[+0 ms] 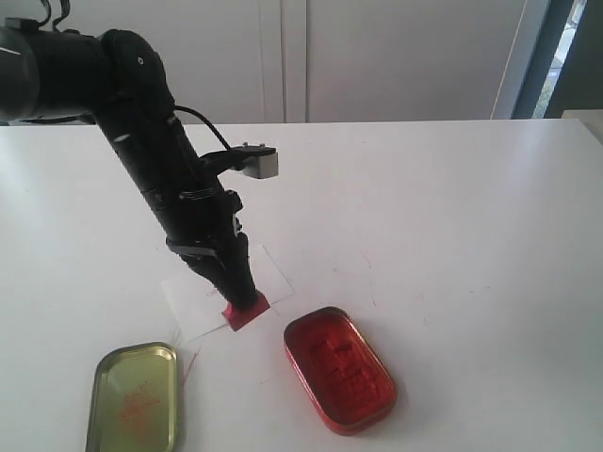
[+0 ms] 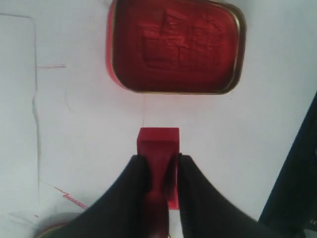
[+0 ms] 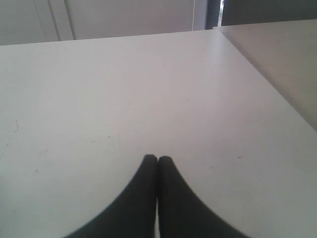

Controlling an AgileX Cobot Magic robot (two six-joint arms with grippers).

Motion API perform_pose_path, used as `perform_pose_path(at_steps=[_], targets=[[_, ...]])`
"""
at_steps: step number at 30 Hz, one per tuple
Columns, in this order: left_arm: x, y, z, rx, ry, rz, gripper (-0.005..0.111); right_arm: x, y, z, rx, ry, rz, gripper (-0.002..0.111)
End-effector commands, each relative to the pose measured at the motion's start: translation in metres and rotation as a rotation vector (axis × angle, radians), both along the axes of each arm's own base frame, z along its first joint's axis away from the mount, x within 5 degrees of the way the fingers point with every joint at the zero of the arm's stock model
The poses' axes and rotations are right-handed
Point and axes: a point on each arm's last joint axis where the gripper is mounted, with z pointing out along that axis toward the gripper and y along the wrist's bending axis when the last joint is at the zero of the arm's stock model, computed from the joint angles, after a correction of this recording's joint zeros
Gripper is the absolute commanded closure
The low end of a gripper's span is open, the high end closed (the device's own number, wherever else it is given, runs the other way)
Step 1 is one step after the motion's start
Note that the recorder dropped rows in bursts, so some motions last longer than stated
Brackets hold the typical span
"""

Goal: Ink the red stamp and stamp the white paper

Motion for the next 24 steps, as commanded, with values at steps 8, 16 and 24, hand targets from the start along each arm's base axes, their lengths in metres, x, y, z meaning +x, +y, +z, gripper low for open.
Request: perform_pose_path(at_steps=[8,16,24], targets=[[-0.024,0.005,-0.012,-0.08,0.11,-0.097,0.107,0.0,0.0,0.0,-0.01,-0.013,0.0,0.108],[-0.034,0.009,-0.028,-0.087,0.149,-0.109,0.107,0.0,0.0,0.0,-0.01,-0.013,0.0,0.108],[-0.039,0.013,-0.047,-0.077,0.144,-0.074,0.107,0.0,0.0,0.0,-0.01,-0.013,0.0,0.108]])
